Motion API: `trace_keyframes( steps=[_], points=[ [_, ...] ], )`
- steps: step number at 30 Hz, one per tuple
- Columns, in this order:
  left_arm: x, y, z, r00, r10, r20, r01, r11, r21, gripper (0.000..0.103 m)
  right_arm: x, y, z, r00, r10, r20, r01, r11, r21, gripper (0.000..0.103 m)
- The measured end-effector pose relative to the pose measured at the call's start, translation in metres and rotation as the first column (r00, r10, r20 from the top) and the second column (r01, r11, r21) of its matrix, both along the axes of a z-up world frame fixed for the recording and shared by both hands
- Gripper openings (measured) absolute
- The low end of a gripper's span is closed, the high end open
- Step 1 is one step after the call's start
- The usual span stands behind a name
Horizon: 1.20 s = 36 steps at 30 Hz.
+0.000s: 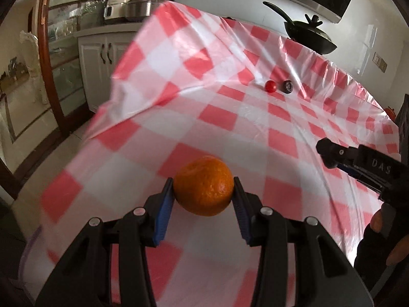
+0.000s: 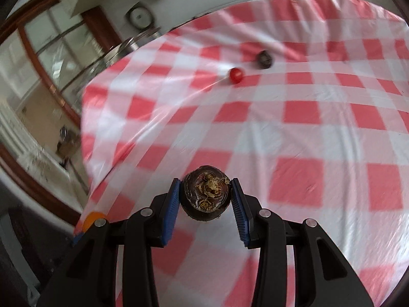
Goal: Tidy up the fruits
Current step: 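Carry the mandarin and plum in both tools over the white box, then open both tools to drop the mandarin and plum into the box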
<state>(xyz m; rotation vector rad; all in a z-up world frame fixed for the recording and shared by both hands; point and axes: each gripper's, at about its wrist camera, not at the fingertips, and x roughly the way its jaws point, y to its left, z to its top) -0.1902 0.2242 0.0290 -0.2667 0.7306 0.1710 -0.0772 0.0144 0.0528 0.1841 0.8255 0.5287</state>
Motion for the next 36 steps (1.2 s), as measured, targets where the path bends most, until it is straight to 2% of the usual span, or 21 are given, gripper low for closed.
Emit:
trace_keyframes(
  steps=[9,15,18,23,27,28,31,33,36],
  points=[
    [-0.064,0.046,-0.007,0.996,0.085,-0.002,-0.085,0.995,0.044,0.045,-0.059,0.065,0.0,0.977,0.209,0.046,-0.205,0.975,-0.086,0.04],
    [-0.111,0.073,-0.018,0.988,0.156,-0.009,-0.155,0.986,0.062,0.045,-0.1,0.101,-0.007,0.935,0.352,0.051,-0.343,0.93,-0.132,0.04],
    [-0.137,0.088,-0.023,0.98,0.197,-0.007,-0.197,0.98,0.021,0.045,-0.125,0.12,-0.008,0.896,0.438,0.069,-0.424,0.892,-0.155,0.04],
    [-0.17,0.106,-0.033,0.965,0.262,-0.026,-0.261,0.965,0.021,0.045,-0.17,0.15,-0.014,0.803,0.59,0.078,-0.568,0.799,-0.196,0.04],
    [-0.181,0.117,-0.056,0.953,0.289,-0.089,-0.288,0.957,0.022,0.045,-0.205,0.172,-0.032,0.71,0.701,0.057,-0.665,0.696,-0.27,0.04],
    [-0.182,0.119,-0.061,0.95,0.295,-0.104,-0.295,0.955,0.02,0.045,-0.215,0.178,-0.04,0.68,0.733,0.036,-0.694,0.658,-0.293,0.04],
    [-0.185,0.125,-0.084,0.934,0.317,-0.163,-0.319,0.948,0.013,0.045,-0.232,0.189,-0.061,0.626,0.779,-0.024,-0.737,0.582,-0.342,0.04],
    [-0.185,0.127,-0.095,0.927,0.321,-0.195,-0.324,0.946,0.018,0.045,-0.241,0.195,-0.079,0.601,0.797,-0.069,-0.751,0.533,-0.389,0.04],
    [-0.184,0.129,-0.111,0.914,0.324,-0.242,-0.326,0.945,0.035,0.045,-0.246,0.201,-0.102,0.588,0.797,-0.138,-0.763,0.49,-0.421,0.04]
  ],
)
